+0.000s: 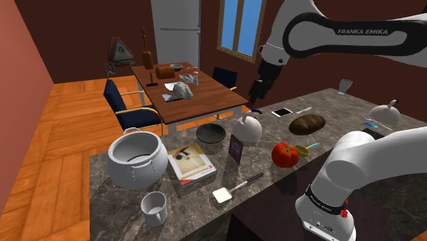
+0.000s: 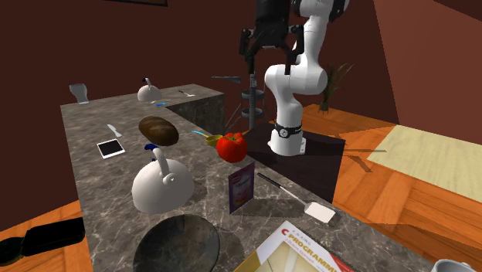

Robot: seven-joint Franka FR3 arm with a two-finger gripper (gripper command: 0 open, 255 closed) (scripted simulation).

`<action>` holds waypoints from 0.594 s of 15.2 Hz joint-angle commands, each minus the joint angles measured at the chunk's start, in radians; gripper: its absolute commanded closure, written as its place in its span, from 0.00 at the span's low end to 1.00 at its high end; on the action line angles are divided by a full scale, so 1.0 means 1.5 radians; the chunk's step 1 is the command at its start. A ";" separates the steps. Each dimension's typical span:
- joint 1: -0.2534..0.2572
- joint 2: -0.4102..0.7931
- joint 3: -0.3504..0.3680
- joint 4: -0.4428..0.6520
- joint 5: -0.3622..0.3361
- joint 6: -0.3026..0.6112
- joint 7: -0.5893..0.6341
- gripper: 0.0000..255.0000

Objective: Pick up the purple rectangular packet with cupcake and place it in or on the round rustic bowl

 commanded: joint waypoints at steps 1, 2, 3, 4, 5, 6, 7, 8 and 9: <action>-0.008 0.018 0.013 -0.030 0.002 0.048 0.023 0.00; -0.012 0.028 0.019 -0.044 0.002 0.072 0.033 0.00; -0.016 0.039 0.025 -0.057 0.002 0.096 0.043 0.00; -0.021 0.052 0.031 -0.070 0.002 0.121 0.054 0.00; -0.025 0.065 0.037 -0.081 0.001 0.145 0.065 0.00; -0.030 0.080 0.043 -0.092 0.001 0.170 0.076 0.00; -0.035 0.096 0.049 -0.102 0.000 0.196 0.087 0.00; -0.040 0.113 0.055 -0.111 -0.001 0.221 0.098 0.00; -0.045 0.132 0.061 -0.119 -0.003 0.246 0.110 0.00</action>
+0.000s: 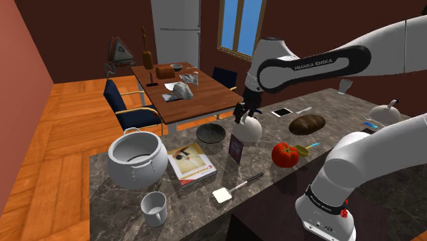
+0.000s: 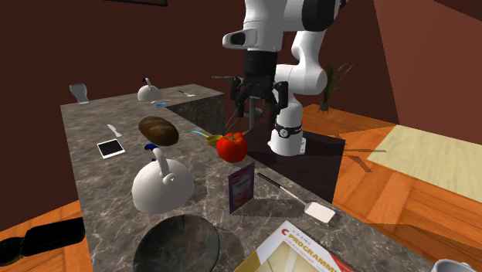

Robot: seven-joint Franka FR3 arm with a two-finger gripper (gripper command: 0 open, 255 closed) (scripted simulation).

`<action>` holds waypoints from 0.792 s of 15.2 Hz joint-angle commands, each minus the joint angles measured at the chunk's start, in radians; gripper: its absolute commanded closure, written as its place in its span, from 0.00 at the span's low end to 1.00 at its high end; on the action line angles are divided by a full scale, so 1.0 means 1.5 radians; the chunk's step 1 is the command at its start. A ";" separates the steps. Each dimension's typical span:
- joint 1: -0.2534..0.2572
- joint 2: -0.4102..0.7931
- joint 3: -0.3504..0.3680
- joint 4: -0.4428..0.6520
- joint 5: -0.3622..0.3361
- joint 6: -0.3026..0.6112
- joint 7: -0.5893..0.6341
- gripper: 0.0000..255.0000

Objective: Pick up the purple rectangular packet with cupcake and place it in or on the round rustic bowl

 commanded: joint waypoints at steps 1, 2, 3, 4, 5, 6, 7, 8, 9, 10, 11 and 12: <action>-0.010 0.026 0.012 -0.026 -0.002 0.052 0.025 0.00; -0.016 0.047 0.018 -0.032 -0.005 0.078 0.037 0.00; -0.022 0.068 0.024 -0.037 -0.009 0.104 0.050 0.00; -0.029 0.091 0.031 -0.042 -0.013 0.129 0.064 0.00; -0.037 0.114 0.037 -0.045 -0.018 0.155 0.078 0.00; -0.045 0.139 0.043 -0.047 -0.025 0.181 0.093 0.00; -0.053 0.164 0.050 -0.049 -0.033 0.206 0.109 0.00; -0.062 0.190 0.056 -0.049 -0.044 0.231 0.127 0.00; -0.073 0.217 0.063 -0.048 -0.056 0.256 0.146 0.00; -0.077 0.229 0.066 -0.048 -0.062 0.266 0.154 0.00; -0.078 0.239 0.067 -0.049 -0.065 0.277 0.157 0.00; -0.080 0.249 0.068 -0.051 -0.069 0.288 0.160 0.00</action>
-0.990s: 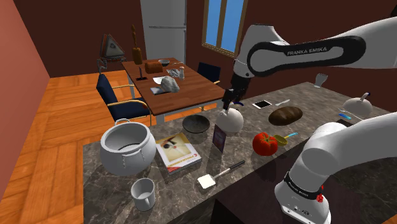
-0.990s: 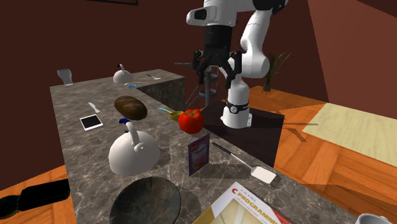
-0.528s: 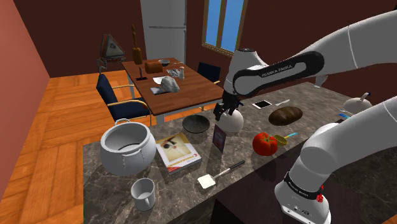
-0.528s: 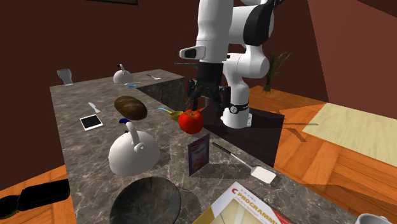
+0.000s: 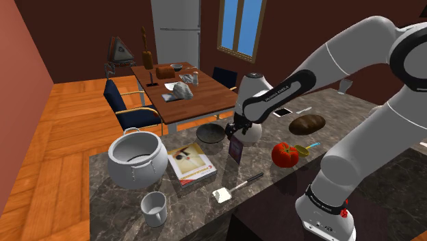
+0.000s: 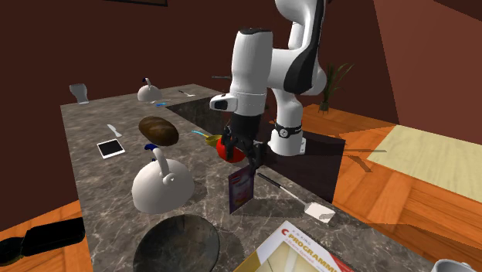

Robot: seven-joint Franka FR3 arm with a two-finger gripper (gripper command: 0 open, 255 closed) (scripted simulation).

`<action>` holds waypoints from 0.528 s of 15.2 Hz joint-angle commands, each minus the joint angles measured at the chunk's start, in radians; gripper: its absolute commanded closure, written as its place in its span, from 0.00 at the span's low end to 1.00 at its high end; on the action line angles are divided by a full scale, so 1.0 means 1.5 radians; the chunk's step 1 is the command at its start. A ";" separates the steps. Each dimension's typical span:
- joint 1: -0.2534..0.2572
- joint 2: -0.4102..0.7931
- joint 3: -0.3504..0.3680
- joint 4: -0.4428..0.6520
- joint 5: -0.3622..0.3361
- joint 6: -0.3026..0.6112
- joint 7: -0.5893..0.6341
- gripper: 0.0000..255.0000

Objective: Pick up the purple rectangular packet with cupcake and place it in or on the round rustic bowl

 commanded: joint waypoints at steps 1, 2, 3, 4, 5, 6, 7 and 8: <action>-0.005 0.023 0.004 -0.003 -0.009 0.026 0.010 0.00; -0.007 0.033 0.006 -0.004 -0.014 0.037 0.014 0.00; -0.009 0.044 0.007 -0.004 -0.019 0.048 0.017 0.00; -0.012 0.054 0.008 -0.005 -0.025 0.059 0.021 0.00; -0.016 0.071 0.010 -0.006 -0.035 0.076 0.029 0.00; -0.015 0.071 0.010 -0.006 -0.035 0.076 0.029 0.00; -0.015 0.071 0.010 -0.006 -0.035 0.076 0.029 0.00; -0.015 0.071 0.010 -0.006 -0.035 0.076 0.029 0.00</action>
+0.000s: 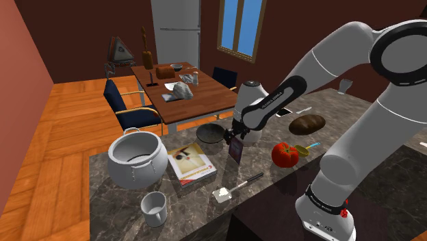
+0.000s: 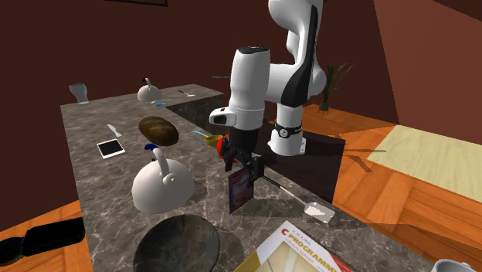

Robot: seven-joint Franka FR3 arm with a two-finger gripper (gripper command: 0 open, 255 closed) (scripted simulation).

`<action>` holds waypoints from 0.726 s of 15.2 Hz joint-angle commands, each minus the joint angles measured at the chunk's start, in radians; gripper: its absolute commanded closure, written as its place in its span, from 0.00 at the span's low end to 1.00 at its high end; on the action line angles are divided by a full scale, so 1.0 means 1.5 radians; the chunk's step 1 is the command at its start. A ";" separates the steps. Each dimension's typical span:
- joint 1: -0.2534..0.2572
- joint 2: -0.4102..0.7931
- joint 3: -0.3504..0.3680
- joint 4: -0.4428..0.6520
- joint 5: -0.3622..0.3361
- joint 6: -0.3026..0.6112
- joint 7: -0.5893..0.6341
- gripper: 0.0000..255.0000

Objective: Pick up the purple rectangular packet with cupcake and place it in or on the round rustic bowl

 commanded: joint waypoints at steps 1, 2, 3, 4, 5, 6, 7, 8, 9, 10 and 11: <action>0.000 0.002 0.001 0.000 -0.001 0.002 0.001 0.00; 0.000 0.002 0.001 0.000 -0.001 0.002 0.001 0.00; 0.000 0.002 0.001 0.000 -0.001 0.002 0.001 0.00; 0.000 0.002 0.001 0.000 -0.001 0.002 0.001 0.00; 0.000 0.001 0.001 0.000 -0.001 0.002 0.001 0.00; 0.000 0.001 0.001 0.000 -0.001 0.002 0.001 1.00; 0.000 0.001 0.001 0.000 -0.001 0.002 0.001 1.00; 0.000 0.001 0.001 0.000 -0.001 0.002 0.001 1.00; 0.000 0.001 0.001 0.000 -0.001 0.002 0.001 1.00; 0.000 0.001 0.001 0.000 -0.001 0.002 0.001 1.00; 0.000 0.001 0.001 0.000 -0.001 0.002 0.001 1.00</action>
